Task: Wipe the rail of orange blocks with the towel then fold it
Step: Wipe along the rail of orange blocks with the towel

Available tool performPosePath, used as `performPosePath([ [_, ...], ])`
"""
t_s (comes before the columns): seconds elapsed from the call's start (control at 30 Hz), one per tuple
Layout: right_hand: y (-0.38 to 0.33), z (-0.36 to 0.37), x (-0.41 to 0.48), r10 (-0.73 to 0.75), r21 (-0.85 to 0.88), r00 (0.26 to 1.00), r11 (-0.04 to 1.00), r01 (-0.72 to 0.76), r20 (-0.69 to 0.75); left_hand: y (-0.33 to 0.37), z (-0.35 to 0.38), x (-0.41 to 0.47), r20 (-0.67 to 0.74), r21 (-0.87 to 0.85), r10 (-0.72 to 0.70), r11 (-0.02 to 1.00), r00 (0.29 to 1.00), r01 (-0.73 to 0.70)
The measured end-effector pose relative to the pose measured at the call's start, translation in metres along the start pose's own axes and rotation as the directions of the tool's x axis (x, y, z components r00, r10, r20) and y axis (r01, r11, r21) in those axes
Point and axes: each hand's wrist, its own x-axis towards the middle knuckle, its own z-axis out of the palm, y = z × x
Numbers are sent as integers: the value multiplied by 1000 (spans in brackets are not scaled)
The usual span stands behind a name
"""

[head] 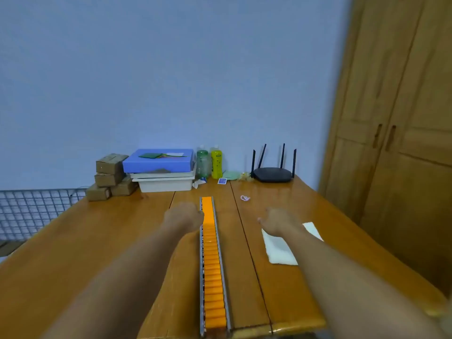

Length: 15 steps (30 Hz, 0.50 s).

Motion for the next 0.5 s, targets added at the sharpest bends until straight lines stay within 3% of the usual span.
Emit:
performPosePath([
  [0.13, 17, 41, 1, 227, -98, 974, 969, -225, 13, -4, 28, 0, 74, -34, 0, 999, 997, 2],
  [0.23, 27, 74, 4, 290, -164, 955, 947, -278, 56, -6, 47, 4, 100, -47, -1, 999, 995, 6],
  [0.33, 31, 85, 6, 257, -173, 966, 953, -247, 34, -10, 65, 11, 114, -66, -23, 997, 993, 30],
  [0.5, 39, 89, 14, 138, -253, 983, 953, -165, -119, -9, 85, 17, 118, -80, -34, 996, 992, 44],
])
